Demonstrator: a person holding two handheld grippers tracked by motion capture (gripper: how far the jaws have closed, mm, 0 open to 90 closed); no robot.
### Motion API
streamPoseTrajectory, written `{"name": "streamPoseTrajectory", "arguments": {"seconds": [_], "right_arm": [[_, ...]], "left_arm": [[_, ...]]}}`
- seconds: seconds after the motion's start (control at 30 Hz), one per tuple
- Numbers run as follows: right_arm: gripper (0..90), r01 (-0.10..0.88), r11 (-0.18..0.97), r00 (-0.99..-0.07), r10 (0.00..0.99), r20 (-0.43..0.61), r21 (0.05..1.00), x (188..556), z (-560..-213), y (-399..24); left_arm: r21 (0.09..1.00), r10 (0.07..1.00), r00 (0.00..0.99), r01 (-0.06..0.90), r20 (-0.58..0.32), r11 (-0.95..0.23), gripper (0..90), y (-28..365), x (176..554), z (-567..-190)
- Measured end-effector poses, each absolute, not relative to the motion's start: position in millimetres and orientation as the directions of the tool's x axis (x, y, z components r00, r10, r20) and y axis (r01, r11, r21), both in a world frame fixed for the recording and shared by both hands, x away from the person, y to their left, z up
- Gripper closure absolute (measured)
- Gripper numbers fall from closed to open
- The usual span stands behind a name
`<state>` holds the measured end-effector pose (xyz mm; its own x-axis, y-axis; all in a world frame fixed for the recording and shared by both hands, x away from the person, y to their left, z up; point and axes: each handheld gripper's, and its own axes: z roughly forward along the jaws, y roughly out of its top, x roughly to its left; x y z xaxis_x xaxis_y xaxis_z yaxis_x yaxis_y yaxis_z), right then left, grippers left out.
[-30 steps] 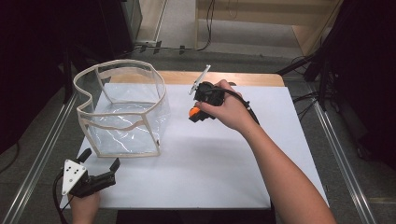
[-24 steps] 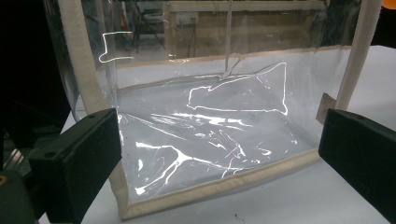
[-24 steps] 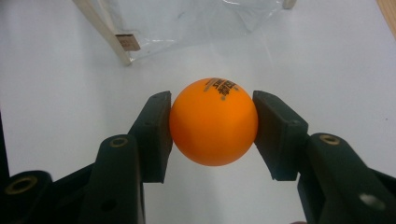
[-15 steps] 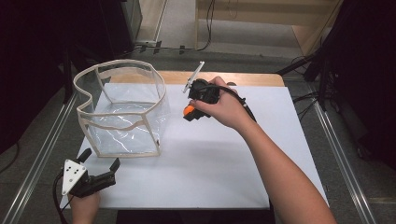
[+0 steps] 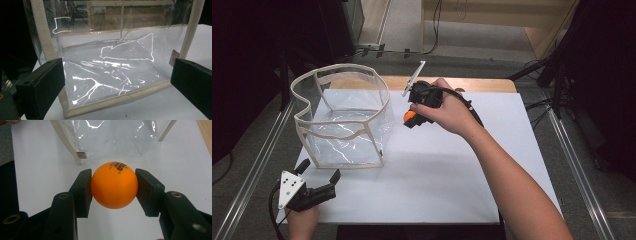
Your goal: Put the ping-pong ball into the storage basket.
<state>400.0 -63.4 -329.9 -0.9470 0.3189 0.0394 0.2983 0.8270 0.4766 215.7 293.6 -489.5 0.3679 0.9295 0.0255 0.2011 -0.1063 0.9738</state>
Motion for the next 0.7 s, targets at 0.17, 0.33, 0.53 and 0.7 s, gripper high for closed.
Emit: {"name": "streamPoseTrajectory", "arguments": {"seconds": [0.17,0.33,0.53,0.7], "right_arm": [[47.8,0.289,0.830,-0.950,0.310,0.035,0.477,399.8,-324.4,-60.2],[47.8,0.278,0.833,-0.954,0.299,0.032,0.479,399.1,-319.8,-56.9],[47.8,0.260,0.841,-0.959,0.281,0.026,0.475,398.8,-314.6,-52.8],[47.8,0.253,0.846,-0.961,0.275,0.023,0.470,398.4,-309.7,-50.0]], "left_arm": [[0.974,0.929,0.368,0.202,0.025,-0.106,0.0,293.7,215.8,-489.5],[0.973,0.929,0.368,0.202,0.026,-0.107,0.0,293.8,215.8,-489.5],[0.973,0.929,0.368,0.202,0.025,-0.107,0.0,293.8,215.8,-489.5],[0.974,0.929,0.368,0.202,0.024,-0.106,0.0,293.8,215.9,-489.5]]}}
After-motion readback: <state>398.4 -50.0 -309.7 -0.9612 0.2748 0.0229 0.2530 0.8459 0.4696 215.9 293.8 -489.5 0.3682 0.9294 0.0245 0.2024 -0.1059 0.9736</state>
